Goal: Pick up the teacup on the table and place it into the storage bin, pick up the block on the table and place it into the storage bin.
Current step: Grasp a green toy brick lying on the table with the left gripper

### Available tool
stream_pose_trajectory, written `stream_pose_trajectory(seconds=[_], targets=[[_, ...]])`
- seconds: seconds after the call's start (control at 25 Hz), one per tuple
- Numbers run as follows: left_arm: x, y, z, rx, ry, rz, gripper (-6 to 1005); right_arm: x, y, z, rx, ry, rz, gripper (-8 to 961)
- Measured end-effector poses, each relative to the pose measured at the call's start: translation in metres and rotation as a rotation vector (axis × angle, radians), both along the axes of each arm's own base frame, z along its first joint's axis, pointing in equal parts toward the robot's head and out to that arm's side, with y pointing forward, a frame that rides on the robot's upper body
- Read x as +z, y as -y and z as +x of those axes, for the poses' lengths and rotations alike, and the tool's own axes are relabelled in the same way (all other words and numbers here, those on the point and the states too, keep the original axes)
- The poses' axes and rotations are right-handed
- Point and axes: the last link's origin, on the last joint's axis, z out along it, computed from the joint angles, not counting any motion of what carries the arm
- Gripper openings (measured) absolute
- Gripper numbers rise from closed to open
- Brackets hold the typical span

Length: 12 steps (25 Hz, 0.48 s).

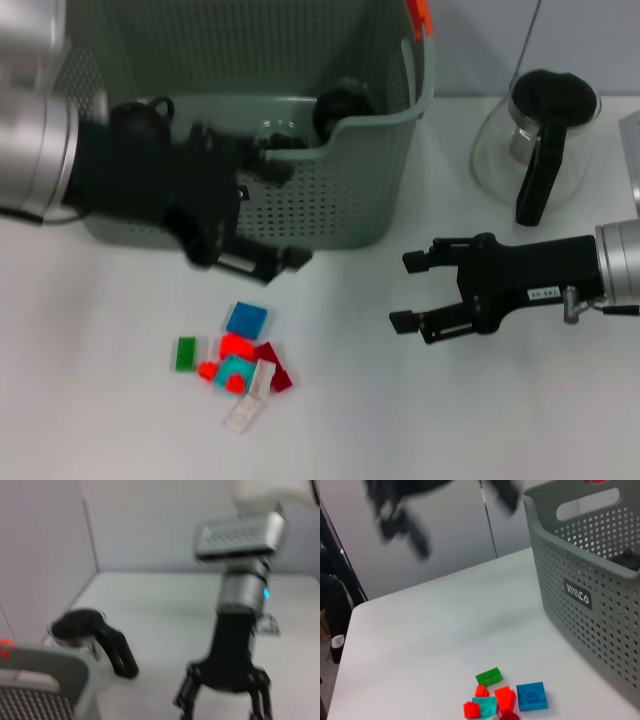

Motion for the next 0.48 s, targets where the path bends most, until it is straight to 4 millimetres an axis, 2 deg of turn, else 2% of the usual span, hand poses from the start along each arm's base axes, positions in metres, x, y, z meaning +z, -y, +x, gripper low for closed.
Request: stream_pose_trajectory(seconds=[0.2, 0.48], targets=[[-0.005, 0.009, -0.024, 0.017, -0.091, -0.033, 846, -0.004, -0.001, -0.001, -0.017, -0.003, 0.007, 928], [-0.020, 0.004, -0.061, -0.016, -0.342, -0.087, 842, -0.015, 0.001, -0.006, -0.014, -0.014, 0.004, 930]])
